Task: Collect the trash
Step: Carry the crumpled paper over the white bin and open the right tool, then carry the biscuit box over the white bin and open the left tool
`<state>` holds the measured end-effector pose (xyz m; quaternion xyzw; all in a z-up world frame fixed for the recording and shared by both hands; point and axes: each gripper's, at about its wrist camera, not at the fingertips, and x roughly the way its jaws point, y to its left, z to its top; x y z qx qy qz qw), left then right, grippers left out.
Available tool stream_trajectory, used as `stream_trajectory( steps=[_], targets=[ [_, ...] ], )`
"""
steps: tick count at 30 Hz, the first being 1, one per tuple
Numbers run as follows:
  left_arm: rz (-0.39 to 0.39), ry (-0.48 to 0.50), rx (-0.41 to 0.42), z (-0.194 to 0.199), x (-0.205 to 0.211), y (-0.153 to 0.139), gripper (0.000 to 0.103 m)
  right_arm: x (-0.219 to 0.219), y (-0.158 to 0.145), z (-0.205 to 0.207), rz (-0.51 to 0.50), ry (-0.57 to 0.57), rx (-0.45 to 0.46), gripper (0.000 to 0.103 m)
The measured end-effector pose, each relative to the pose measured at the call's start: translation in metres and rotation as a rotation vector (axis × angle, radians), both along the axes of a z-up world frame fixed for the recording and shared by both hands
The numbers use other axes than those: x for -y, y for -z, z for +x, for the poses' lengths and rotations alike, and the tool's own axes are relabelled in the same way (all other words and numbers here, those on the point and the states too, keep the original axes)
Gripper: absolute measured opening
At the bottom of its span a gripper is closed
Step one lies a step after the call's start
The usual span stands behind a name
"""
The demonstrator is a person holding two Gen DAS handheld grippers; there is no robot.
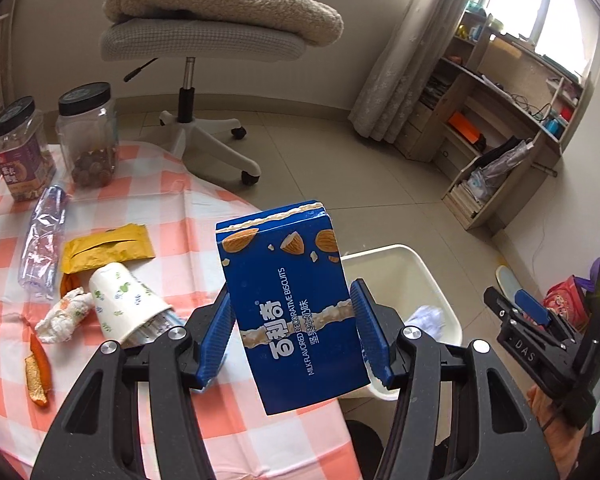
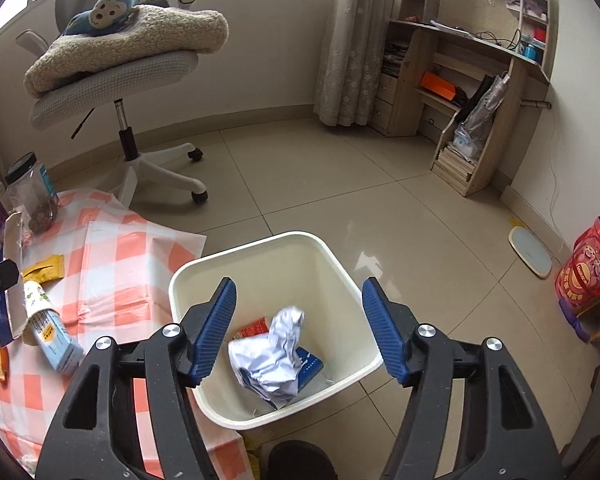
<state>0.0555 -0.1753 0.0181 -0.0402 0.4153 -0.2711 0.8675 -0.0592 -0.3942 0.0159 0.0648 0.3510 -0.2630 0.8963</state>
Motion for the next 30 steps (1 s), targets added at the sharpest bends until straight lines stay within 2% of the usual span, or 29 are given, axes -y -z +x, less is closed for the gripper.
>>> stream_trajectory(
  steps=[7, 10, 12, 14, 16, 19, 21, 24, 26, 30],
  targets=[
    [-0.034, 0.1, -0.046, 0.006, 0.066, 0.006, 0.057, 0.012, -0.004, -0.035, 0.029, 0.078, 0.098, 0.076],
    [-0.044, 0.133, -0.081, 0.011, 0.093, 0.012, 0.057, 0.012, -0.006, -0.049, 0.06, 0.09, 0.149, 0.077],
    [-0.055, 0.167, -0.127, 0.017, 0.112, 0.019, 0.058, 0.012, -0.008, -0.058, 0.09, 0.099, 0.19, 0.077],
    [-0.066, 0.197, -0.201, 0.021, 0.127, 0.03, 0.063, 0.012, -0.012, -0.065, 0.107, 0.112, 0.235, 0.078],
    [-0.076, 0.191, -0.229, 0.023, 0.131, 0.035, 0.064, 0.012, -0.017, -0.071, 0.102, 0.124, 0.271, 0.081],
    [-0.091, 0.178, -0.223, 0.02, 0.125, 0.034, 0.064, 0.011, -0.021, -0.073, 0.084, 0.133, 0.299, 0.084],
    [-0.074, 0.171, -0.196, 0.013, 0.114, 0.031, 0.065, 0.01, -0.021, -0.072, 0.074, 0.136, 0.303, 0.087],
    [-0.027, 0.162, -0.149, 0.004, 0.086, 0.027, 0.068, 0.005, -0.022, -0.072, 0.069, 0.13, 0.308, 0.091],
    [0.032, 0.161, -0.123, -0.003, 0.065, 0.025, 0.069, -0.002, -0.023, -0.071, 0.06, 0.121, 0.316, 0.096],
    [0.125, 0.148, -0.109, -0.012, 0.013, 0.027, 0.071, -0.021, -0.027, -0.066, 0.049, 0.064, 0.324, 0.096]
  ],
)
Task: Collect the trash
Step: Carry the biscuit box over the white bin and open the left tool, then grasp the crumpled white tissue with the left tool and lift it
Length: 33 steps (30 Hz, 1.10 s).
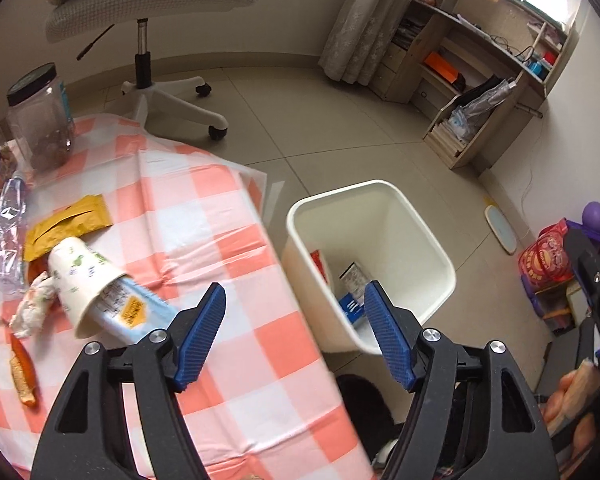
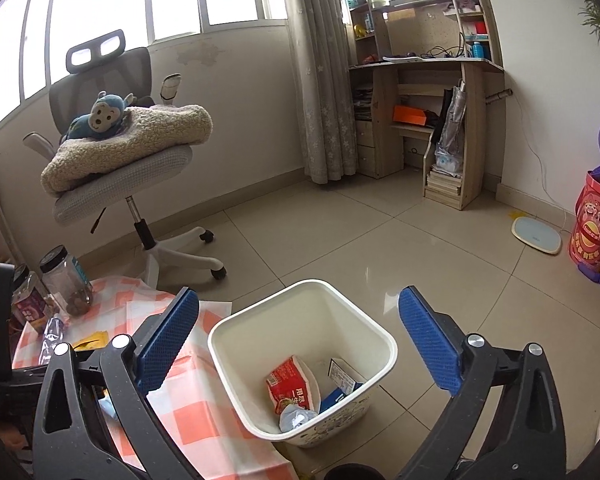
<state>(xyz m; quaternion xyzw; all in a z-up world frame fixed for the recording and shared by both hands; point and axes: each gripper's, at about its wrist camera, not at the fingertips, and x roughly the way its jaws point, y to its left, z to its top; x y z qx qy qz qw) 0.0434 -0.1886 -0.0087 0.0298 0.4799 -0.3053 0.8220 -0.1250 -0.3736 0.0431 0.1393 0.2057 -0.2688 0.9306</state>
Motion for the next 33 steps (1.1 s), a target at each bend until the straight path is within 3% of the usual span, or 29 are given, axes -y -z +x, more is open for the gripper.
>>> stream_trajectory(
  steps=[6, 11, 15, 19, 24, 33],
  targets=[
    [0.077, -0.072, -0.009, -0.013, -0.075, 0.002, 0.072, -0.029, -0.004, 0.011, 0.032, -0.134, -0.008, 0.096],
    [0.151, -0.123, -0.033, -0.031, -0.129, 0.009, 0.072, -0.064, 0.001, 0.025, -0.02, -0.24, -0.082, 0.096],
    [0.189, -0.162, -0.102, -0.047, -0.162, 0.025, 0.072, -0.087, 0.01, 0.039, -0.034, -0.306, -0.152, 0.096],
    [0.278, -0.125, -0.191, -0.065, -0.18, 0.047, 0.072, -0.107, 0.019, 0.05, -0.047, -0.365, -0.209, 0.096],
    [0.335, -0.1, -0.286, -0.08, -0.193, 0.075, 0.072, -0.127, 0.03, 0.064, -0.048, -0.428, -0.277, 0.096],
    [0.336, -0.116, -0.372, -0.09, -0.21, 0.1, 0.072, -0.159, 0.043, 0.081, -0.1, -0.499, -0.358, 0.096]
  ],
)
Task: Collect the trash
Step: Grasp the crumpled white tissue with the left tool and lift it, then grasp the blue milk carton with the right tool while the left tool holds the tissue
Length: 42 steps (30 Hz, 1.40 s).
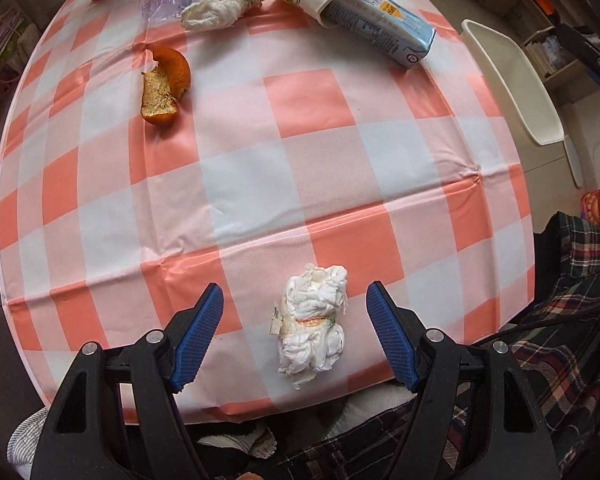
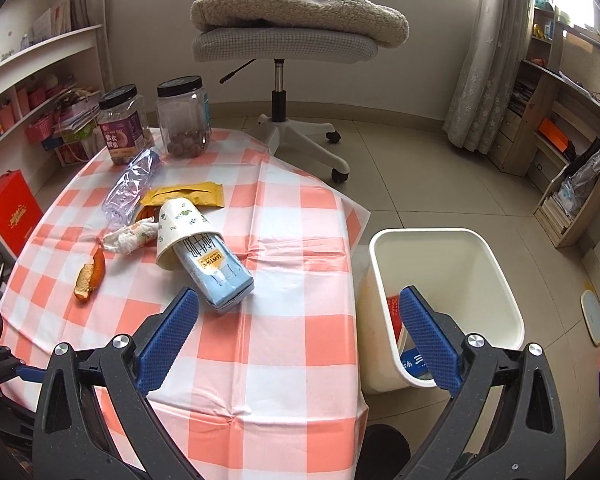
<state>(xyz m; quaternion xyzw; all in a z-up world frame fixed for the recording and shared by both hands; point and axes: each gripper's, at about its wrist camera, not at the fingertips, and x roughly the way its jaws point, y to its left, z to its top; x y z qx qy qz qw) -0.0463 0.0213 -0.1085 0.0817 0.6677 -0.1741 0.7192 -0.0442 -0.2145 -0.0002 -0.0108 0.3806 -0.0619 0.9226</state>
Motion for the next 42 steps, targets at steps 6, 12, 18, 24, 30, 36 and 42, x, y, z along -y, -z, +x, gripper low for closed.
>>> stream_trajectory(
  steps=[6, 12, 18, 24, 30, 36, 42],
  targets=[
    [0.001, 0.044, -0.031, -0.007, 0.009, 0.011, 0.07, -0.009, 0.01, 0.01, -0.019, -0.012, -0.043, 0.096],
    [0.021, 0.067, -0.06, -0.014, 0.011, 0.025, 0.062, -0.014, 0.016, 0.018, -0.03, -0.017, -0.071, 0.096],
    [0.026, 0.073, -0.041, -0.013, 0.007, 0.022, 0.033, -0.021, 0.021, 0.026, -0.039, -0.034, -0.101, 0.096],
    [-0.017, 0.002, 0.014, 0.017, -0.004, 0.0, 0.033, -0.037, 0.029, 0.05, -0.104, -0.111, -0.167, 0.096],
    [-0.11, -0.129, 0.121, 0.064, -0.031, -0.047, 0.033, -0.052, 0.042, 0.088, -0.109, -0.247, -0.283, 0.096],
    [-0.185, -0.195, 0.178, 0.091, -0.029, -0.08, 0.033, -0.07, 0.073, 0.114, -0.117, -0.325, -0.354, 0.096],
    [-0.209, -0.225, 0.204, 0.102, -0.029, -0.081, 0.033, -0.075, 0.085, 0.13, -0.107, -0.34, -0.371, 0.096]
  ],
)
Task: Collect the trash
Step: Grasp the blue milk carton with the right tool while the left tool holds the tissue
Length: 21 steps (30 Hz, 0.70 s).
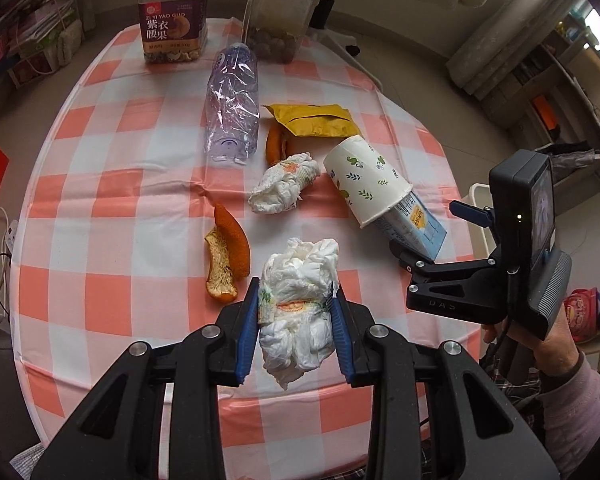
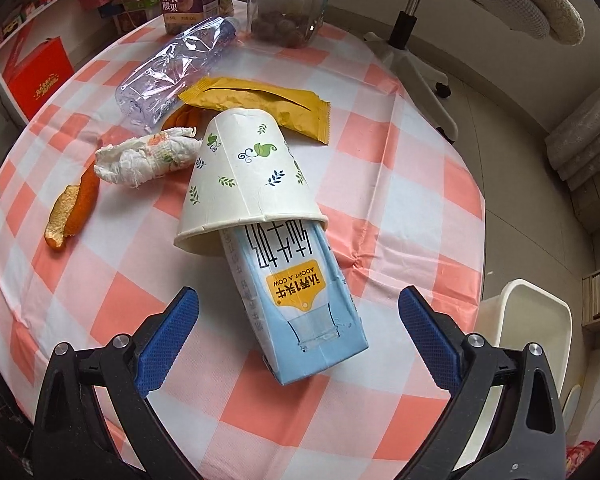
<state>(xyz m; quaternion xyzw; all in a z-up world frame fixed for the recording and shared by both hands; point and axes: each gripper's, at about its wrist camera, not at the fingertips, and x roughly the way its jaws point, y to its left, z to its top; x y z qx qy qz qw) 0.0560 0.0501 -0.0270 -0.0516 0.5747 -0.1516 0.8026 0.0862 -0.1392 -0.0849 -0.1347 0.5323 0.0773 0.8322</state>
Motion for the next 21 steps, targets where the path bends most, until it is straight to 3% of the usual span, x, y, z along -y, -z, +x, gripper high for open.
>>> stream_trajectory(
  steps=[5, 9, 10, 11, 13, 21],
  targets=[
    [-0.014, 0.008, 0.016, 0.003, 0.003, -0.001, 0.033, 0.0, 0.007, 0.004, 0.052, 0.004, -0.041, 0.081],
    [-0.016, 0.0, 0.026, 0.002, 0.001, -0.002, 0.033, 0.001, 0.008, 0.0, 0.071, 0.008, -0.048, 0.078],
    [-0.016, -0.003, 0.029, 0.001, 0.0, -0.002, 0.033, 0.002, 0.007, -0.001, 0.084, 0.011, -0.048, 0.073],
    [-0.017, -0.007, 0.032, 0.001, -0.001, -0.002, 0.033, 0.003, 0.007, -0.001, 0.1, 0.017, -0.05, 0.062],
    [-0.016, -0.016, 0.038, 0.0, -0.004, -0.002, 0.033, 0.008, 0.006, -0.002, 0.157, 0.038, -0.067, 0.056],
    [-0.005, -0.065, 0.06, 0.0, -0.018, -0.004, 0.033, 0.006, 0.004, -0.025, 0.24, 0.053, -0.147, 0.055]
  ],
)
